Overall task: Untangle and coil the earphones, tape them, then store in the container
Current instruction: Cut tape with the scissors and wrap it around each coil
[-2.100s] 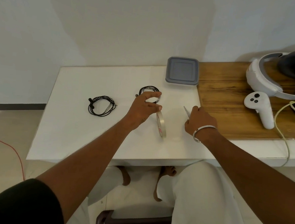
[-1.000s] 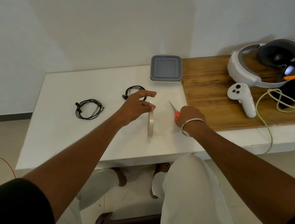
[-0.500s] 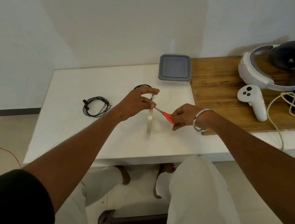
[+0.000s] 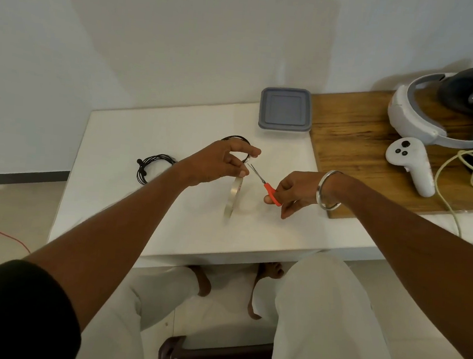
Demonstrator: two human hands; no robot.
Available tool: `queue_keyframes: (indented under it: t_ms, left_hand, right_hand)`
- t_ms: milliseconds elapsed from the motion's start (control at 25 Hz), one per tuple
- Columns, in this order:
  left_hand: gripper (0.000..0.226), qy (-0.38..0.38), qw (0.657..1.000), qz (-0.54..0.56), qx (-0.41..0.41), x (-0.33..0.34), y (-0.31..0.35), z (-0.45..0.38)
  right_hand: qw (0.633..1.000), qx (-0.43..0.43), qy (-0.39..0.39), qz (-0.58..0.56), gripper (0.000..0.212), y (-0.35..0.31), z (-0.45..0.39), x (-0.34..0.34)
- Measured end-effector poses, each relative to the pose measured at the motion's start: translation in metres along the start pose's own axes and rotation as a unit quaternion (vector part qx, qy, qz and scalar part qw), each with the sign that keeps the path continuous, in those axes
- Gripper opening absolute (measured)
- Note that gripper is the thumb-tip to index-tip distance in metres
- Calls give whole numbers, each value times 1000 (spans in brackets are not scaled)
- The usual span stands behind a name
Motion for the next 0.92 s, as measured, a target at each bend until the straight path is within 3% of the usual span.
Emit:
queue_keyframes:
  t_ms: [120, 440, 920]
  left_hand:
    - [53, -14, 1000, -15, -5, 4, -2, -1]
    - [54, -19, 1000, -4, 1, 8, -2, -3]
    - [60, -12, 999, 32, -6, 8, -10, -5]
  right_hand:
    - [1000, -15, 1, 17, 47, -4, -1, 2]
    - [994, -47, 11, 95, 46, -10, 4, -2]
    - [965, -87, 113, 222, 29, -13, -1, -24]
Point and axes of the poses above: each hand's wrist, its own z-axis away from the middle knuckle, its own x-axis out of the palm, y = z × x, the point moved 9 cm from there along -z, towards the middle knuckle, and after that the axes turned 7 degrees about -y, right-handed, at the moved point
